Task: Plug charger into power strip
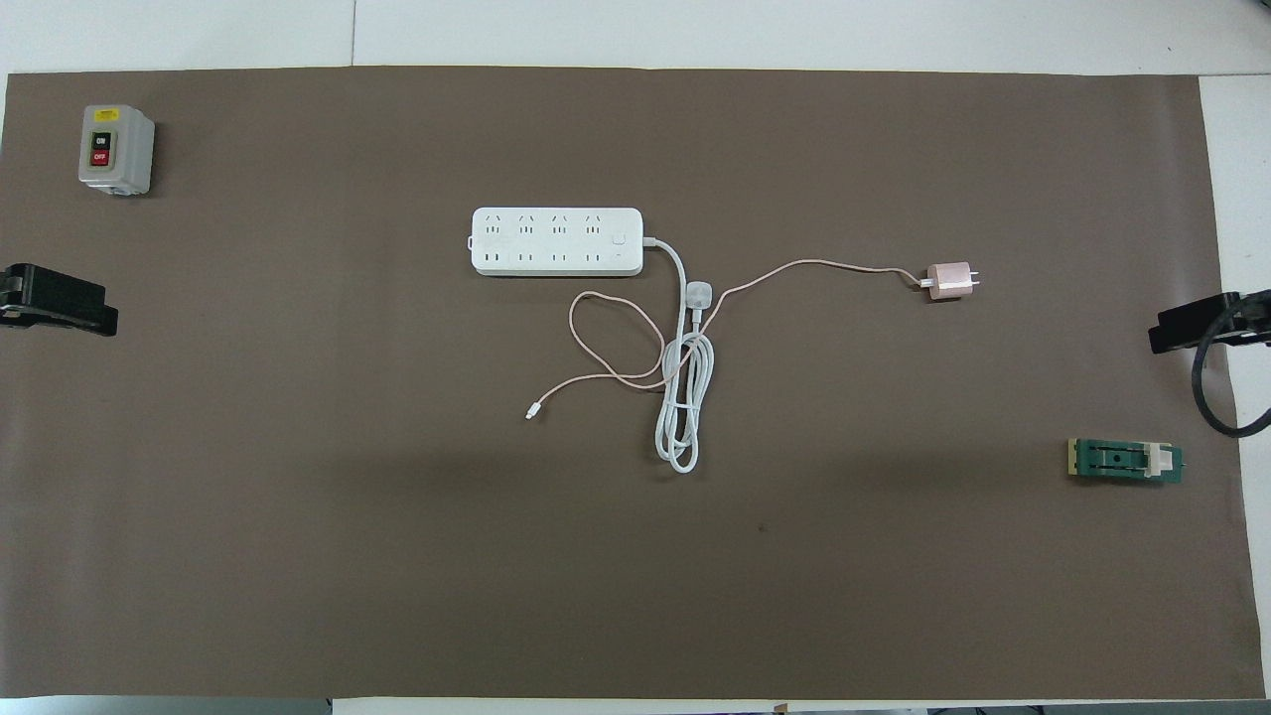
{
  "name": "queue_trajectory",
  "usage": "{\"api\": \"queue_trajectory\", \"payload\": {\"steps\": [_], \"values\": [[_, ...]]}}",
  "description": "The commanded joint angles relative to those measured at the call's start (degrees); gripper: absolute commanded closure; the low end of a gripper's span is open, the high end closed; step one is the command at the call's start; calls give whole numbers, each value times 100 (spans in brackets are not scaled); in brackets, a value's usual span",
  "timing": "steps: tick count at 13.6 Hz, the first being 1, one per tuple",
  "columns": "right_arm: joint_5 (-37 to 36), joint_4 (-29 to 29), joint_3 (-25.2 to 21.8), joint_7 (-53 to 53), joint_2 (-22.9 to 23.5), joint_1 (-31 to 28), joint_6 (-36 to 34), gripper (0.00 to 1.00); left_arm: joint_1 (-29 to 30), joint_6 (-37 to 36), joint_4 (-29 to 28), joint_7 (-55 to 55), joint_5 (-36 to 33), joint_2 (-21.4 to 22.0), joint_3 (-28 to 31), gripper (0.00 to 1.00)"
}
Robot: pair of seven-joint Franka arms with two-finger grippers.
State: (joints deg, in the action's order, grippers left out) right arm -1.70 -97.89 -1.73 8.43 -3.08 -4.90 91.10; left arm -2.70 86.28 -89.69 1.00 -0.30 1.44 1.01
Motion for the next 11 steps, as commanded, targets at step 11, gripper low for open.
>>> {"api": "queue_trajectory", "payload": {"steps": [11], "values": [[-24, -99, 67, 115, -105, -116, -119, 0, -91, -241, 30, 75, 74, -47, 57, 0]]}}
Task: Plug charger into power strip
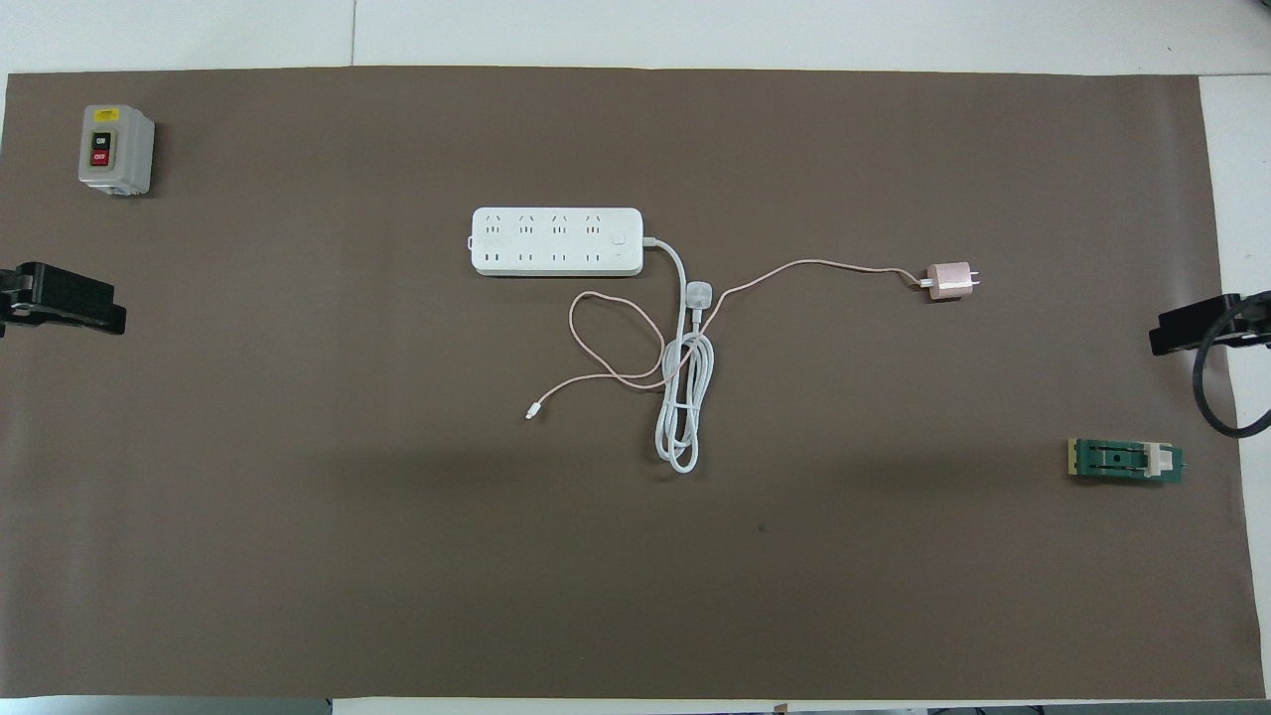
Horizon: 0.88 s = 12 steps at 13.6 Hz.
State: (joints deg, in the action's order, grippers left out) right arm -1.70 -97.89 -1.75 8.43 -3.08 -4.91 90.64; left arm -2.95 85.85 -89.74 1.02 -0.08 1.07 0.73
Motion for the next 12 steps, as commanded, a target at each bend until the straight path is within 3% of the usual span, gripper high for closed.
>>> {"api": "queue_trajectory", "payload": {"steps": [1, 5, 8, 12], "values": [[-15, -116, 70, 141, -123, -116, -99, 0, -48, -418, 175, 92, 78, -2, 93, 0], [81, -178, 61, -365, -158, -142, -3, 0, 32, -543, 325, 118, 201, -247, 146, 0], [616, -265, 61, -2180, -88, -160, 32, 0, 137, -447, 597, 48, 393, -379, 155, 0], [1573, -266, 26, -3916, 526, -484, 392, 0, 225, -438, 695, -109, 1115, -642, 155, 0]]}}
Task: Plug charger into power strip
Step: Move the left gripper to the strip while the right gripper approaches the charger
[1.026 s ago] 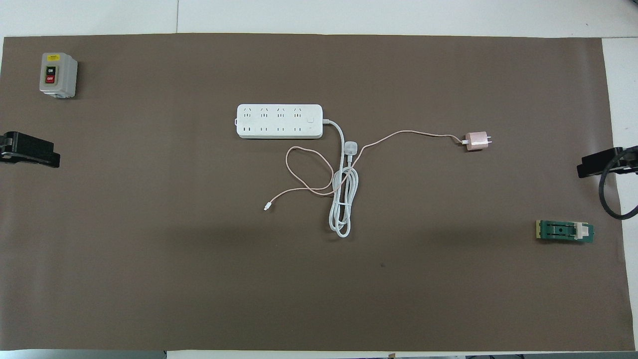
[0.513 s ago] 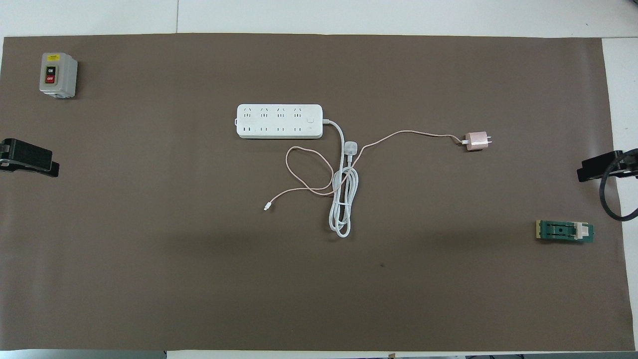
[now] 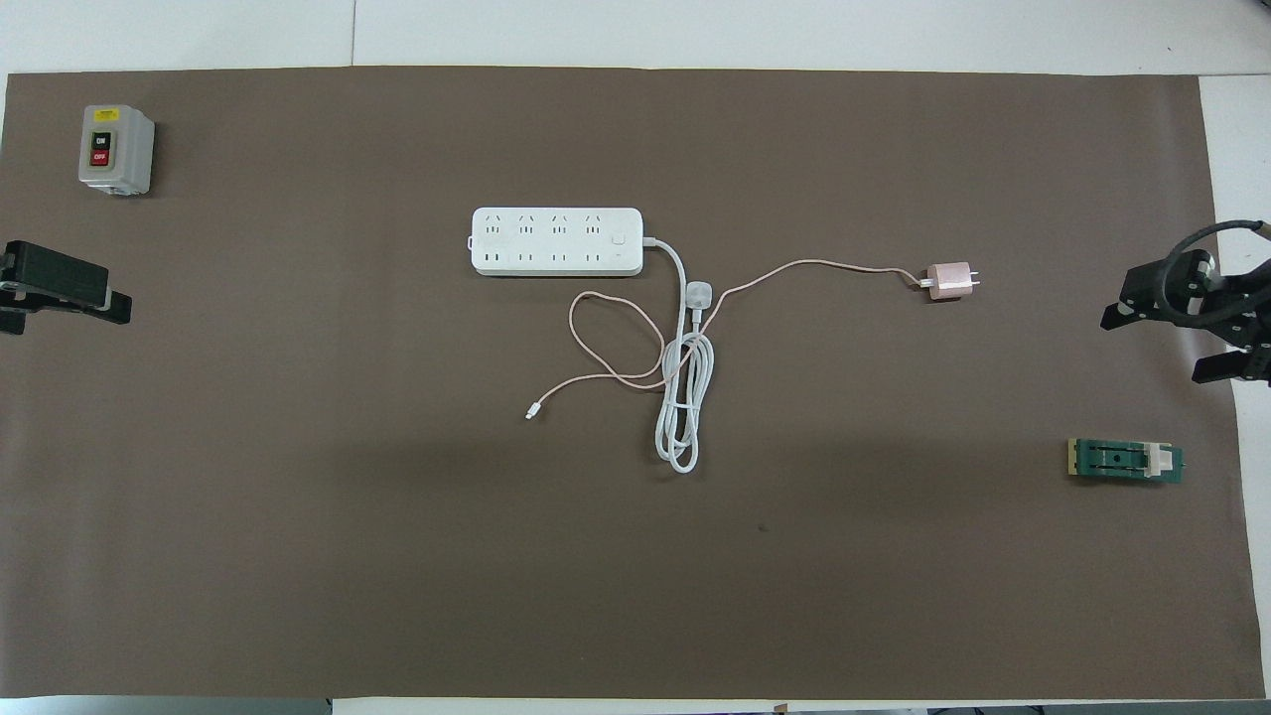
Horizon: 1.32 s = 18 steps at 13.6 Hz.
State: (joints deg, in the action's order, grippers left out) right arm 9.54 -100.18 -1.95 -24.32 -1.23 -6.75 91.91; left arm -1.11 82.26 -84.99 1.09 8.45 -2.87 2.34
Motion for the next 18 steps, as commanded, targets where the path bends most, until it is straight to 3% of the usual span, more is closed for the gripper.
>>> {"api": "queue_trajectory", "payload": {"steps": [1, 4, 7, 9, 15, 18], "values": [[713, -37, 45, -949, 508, -422, 387, 0, -3, -35, 228, -126, 514, -379, -23, 0], [1347, -37, 45, -2021, 991, -590, 686, 0, -56, 211, 228, -118, 1638, -696, -93, 0], [2032, -11, 28, -2769, 1623, -748, 933, 0, -4, 317, 246, -12, 3280, -1187, -85, 0], [2342, 374, 28, -2806, 2326, -837, 890, 0, 128, 431, 228, 425, 4213, -1504, -85, 0], [2983, 639, 28, -2824, 3136, -924, 925, 0, 50, 614, 106, 1188, 6656, -2138, -76, 0], [3176, 938, 36, -2632, 3663, -1003, 846, 0, -170, 887, -298, 1884, 7160, -2357, -76, 0]]}}
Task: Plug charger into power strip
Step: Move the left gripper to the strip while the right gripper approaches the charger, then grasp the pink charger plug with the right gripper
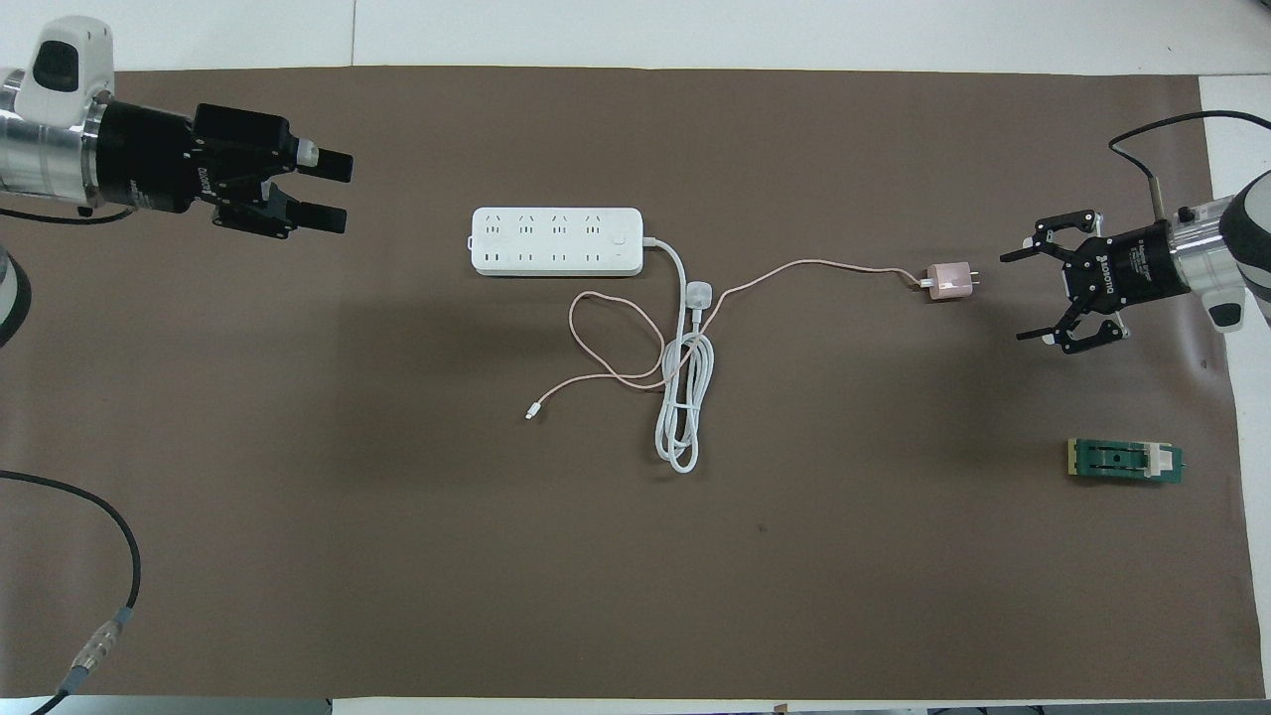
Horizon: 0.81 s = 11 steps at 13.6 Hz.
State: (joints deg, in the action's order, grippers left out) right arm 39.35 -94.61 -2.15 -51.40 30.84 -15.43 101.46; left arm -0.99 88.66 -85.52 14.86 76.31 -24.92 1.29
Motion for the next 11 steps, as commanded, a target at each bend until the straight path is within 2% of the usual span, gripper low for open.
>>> {"api": "queue_trajectory", "payload": {"steps": [1, 5, 9, 11], "values": [[283, 486, 57, 243, 597, -154, -74, 0, -243, 361, -411, 744, 454, -162, 29, 0], [433, 821, 66, 280, 844, -31, -91, 0, -402, 477, -1184, 1554, 1025, -110, 29, 0], [696, 856, 83, 323, 976, 48, 41, 0, -489, 468, -1642, 2029, 1280, -65, 29, 0], [784, 856, 83, 324, 1003, 84, 155, 0, -507, 459, -1696, 2021, 1359, -83, 29, 0]]}}
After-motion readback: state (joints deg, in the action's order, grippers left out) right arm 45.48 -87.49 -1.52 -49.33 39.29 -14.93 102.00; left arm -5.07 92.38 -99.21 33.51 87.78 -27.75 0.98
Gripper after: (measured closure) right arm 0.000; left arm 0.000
